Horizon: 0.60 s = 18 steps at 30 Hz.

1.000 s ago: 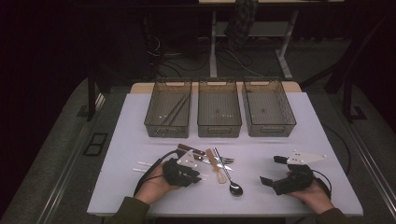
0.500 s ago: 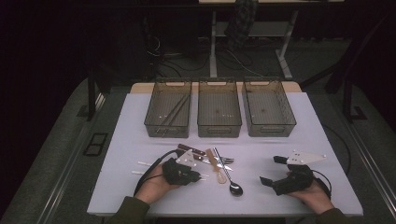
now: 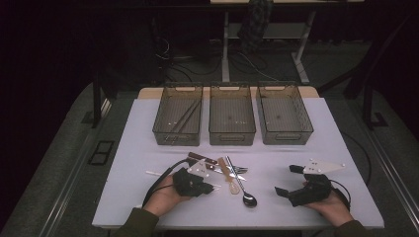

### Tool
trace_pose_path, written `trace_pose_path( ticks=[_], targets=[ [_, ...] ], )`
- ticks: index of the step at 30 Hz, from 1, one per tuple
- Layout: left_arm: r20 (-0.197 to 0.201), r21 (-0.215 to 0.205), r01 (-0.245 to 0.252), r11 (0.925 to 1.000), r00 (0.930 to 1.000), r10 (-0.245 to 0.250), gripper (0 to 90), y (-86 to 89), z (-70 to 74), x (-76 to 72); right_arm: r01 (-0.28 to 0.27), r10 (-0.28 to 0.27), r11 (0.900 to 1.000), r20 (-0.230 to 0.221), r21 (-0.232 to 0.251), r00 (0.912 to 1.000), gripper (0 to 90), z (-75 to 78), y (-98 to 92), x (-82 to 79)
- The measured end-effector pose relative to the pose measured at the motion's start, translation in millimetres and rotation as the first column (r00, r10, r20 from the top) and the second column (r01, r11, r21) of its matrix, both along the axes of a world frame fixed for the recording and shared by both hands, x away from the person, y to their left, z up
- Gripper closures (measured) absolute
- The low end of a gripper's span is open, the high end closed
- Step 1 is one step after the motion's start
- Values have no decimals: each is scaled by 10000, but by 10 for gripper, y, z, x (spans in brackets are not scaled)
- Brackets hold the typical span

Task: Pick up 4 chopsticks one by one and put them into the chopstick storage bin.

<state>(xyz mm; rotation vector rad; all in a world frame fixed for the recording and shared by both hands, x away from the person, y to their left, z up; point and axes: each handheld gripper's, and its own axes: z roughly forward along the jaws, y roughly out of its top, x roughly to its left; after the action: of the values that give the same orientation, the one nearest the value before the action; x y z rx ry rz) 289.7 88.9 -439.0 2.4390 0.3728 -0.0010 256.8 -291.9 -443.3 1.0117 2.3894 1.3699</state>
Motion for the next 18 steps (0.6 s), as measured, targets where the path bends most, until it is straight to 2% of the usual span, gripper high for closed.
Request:
trace_pose_path(
  ticks=[5, 18],
  targets=[
    [-7, -45, 57, 10000, 10000, -57, 859, -25, -2, 9, -5, 5, 10000, 1, -7, 10000, 5, -1, 1, 1],
    [101, -116, 312, 9994, 9995, -311, 856, -238, -9, 37, 9, -9, 10000, -19, -14, 10000, 5, -4, 2, 5]
  ],
)
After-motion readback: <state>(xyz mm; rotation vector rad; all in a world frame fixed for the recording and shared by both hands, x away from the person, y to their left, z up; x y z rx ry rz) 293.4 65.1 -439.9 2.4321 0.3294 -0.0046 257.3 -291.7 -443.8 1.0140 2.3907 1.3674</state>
